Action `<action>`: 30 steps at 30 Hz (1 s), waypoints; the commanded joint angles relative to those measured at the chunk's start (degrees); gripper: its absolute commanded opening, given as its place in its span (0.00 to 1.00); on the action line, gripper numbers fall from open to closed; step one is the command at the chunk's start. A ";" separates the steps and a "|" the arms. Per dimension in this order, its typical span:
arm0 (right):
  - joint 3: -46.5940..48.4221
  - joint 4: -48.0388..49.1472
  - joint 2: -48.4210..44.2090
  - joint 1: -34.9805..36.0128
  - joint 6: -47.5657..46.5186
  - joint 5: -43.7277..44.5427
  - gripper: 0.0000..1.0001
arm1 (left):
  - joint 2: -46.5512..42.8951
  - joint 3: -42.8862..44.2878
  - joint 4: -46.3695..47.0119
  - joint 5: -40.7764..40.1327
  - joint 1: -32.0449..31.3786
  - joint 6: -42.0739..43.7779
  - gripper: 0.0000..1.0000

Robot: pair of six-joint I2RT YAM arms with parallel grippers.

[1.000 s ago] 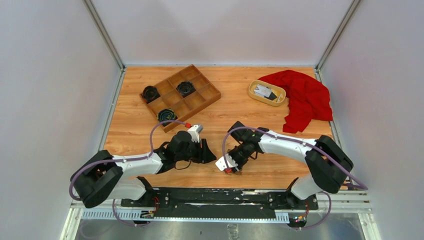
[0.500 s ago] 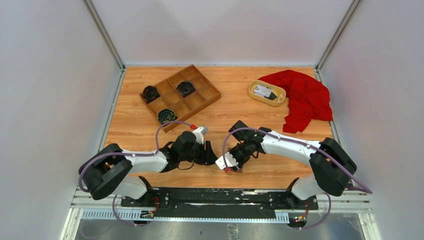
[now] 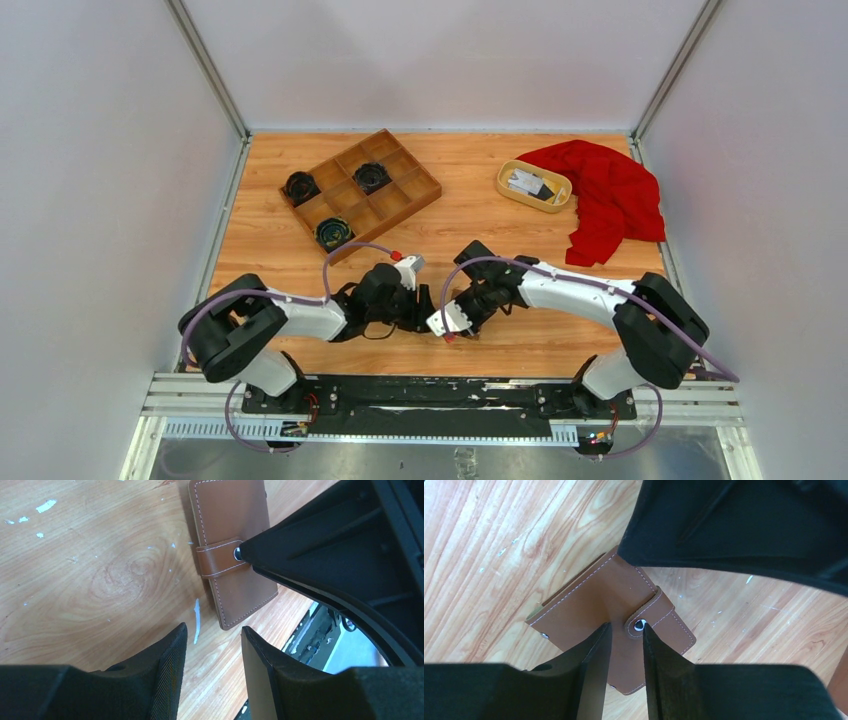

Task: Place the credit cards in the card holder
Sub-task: Open the card holder at the center of the board.

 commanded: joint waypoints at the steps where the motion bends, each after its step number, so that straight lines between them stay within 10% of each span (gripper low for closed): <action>1: -1.61 1.31 1.16 2.02 0.56 2.03 0.33 | 3.59 1.56 4.39 1.62 -0.64 -0.56 0.48; 11: -1.02 2.19 1.91 2.77 2.74 2.32 0.26 | 9.75 3.44 5.22 0.37 -0.64 -1.71 0.47; 22: -0.03 4.57 1.88 2.77 6.37 3.44 0.17 | 13.99 3.49 5.22 -0.38 -0.64 -2.09 0.09; 30: -1.03 7.22 0.94 2.77 7.31 4.75 0.27 | 14.71 3.86 5.20 1.13 -0.64 -1.54 0.02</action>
